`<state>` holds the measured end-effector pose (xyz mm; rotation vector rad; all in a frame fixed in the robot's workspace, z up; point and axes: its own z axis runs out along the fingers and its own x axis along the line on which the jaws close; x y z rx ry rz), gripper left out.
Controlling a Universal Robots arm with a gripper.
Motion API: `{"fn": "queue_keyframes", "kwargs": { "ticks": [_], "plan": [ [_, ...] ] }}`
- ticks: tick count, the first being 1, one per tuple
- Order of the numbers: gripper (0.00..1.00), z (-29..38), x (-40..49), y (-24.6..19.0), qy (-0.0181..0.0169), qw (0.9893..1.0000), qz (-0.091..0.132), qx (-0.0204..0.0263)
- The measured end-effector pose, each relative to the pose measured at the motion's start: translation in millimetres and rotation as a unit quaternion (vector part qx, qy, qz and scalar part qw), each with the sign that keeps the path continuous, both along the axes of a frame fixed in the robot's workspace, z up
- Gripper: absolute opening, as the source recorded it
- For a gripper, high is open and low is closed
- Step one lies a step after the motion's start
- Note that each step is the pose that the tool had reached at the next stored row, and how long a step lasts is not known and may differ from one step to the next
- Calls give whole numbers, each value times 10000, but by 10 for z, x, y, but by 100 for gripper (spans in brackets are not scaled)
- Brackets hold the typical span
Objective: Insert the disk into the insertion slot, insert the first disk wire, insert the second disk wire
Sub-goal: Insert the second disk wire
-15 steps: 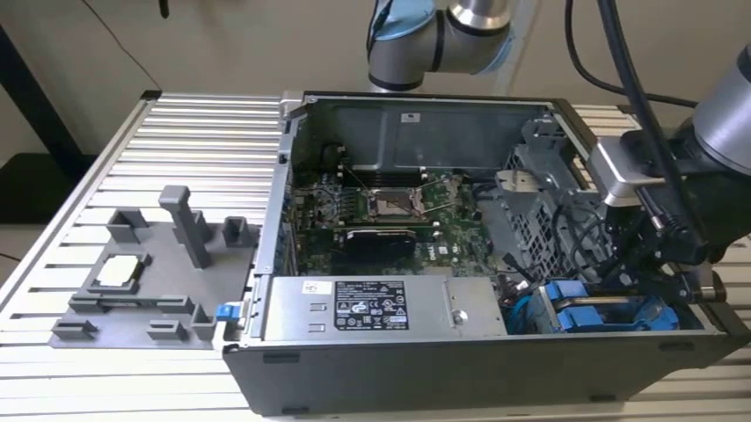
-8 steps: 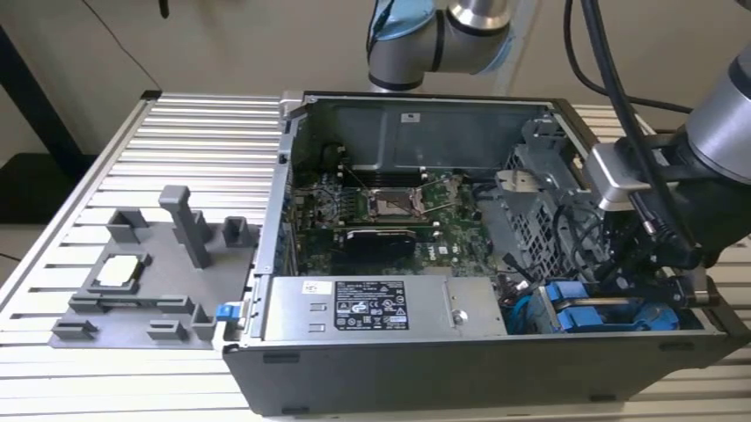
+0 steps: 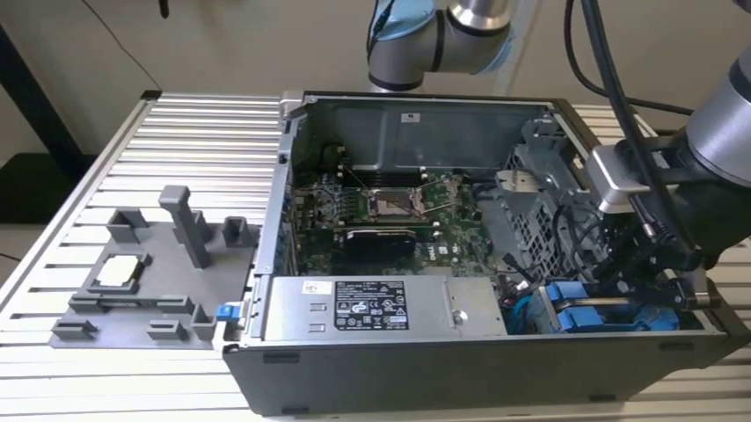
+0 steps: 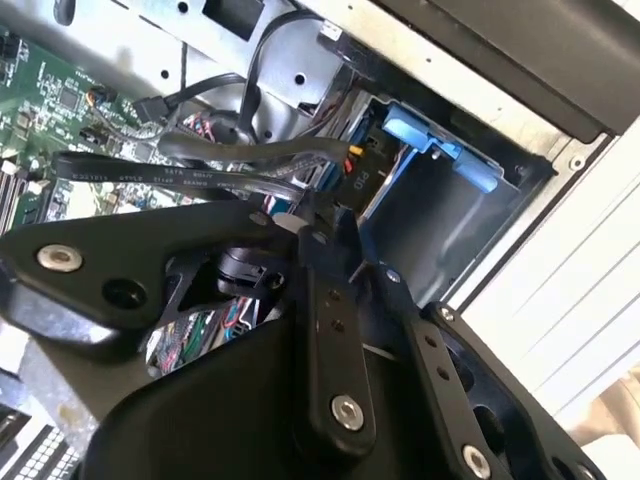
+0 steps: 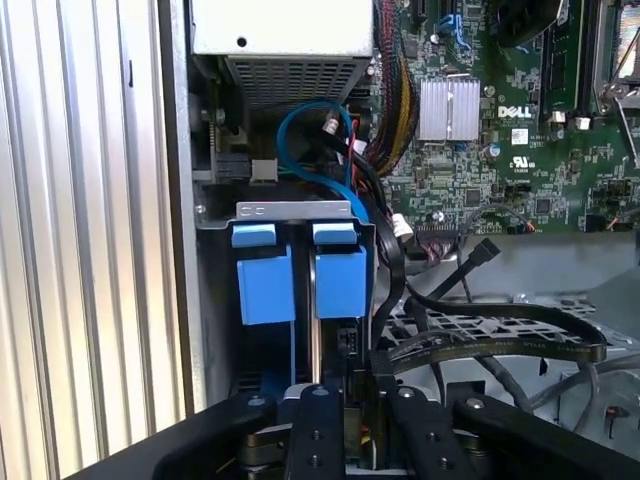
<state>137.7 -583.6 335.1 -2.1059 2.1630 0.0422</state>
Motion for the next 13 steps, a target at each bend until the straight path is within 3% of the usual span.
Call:
{"fn": "queue_keyframes", "kwargs": {
  "ticks": [6,10,13],
  "plan": [
    [24,162,0,-3,15,10000,0,-2],
    [24,343,0,-3,18,10000,0,1],
    [24,366,0,-3,18,10000,0,13]
  ]
}}
